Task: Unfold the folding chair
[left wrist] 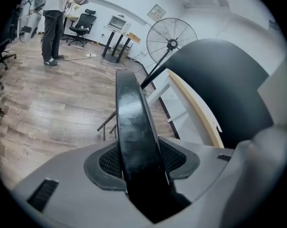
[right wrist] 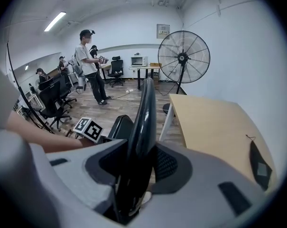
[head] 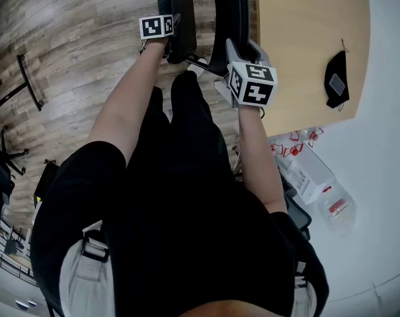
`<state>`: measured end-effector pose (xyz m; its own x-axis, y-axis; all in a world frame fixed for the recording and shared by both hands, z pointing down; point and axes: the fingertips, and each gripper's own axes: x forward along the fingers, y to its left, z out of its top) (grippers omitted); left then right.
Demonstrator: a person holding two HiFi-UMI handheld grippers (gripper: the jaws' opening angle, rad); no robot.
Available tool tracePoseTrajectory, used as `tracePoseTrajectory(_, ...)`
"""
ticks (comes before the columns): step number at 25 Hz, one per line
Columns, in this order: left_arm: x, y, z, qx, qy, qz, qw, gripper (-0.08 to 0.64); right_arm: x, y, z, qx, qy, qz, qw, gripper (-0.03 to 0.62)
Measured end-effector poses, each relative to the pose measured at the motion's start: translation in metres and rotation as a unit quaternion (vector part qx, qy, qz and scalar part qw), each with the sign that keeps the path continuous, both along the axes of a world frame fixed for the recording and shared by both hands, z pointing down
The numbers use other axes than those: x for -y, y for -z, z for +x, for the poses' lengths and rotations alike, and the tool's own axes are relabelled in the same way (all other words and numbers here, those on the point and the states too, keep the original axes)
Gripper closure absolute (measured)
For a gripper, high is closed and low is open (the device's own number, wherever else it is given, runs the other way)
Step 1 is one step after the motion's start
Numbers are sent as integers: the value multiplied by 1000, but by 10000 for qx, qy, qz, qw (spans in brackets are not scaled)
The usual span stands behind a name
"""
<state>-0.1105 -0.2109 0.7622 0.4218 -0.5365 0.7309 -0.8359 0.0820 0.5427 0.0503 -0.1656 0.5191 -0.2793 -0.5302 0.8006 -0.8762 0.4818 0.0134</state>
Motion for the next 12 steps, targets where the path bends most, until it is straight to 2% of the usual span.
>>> tracePoseTrajectory(12,-30,-44,-74,-573,76,-137,9982,344,1,-23,0,7,-196,-142,9997,449)
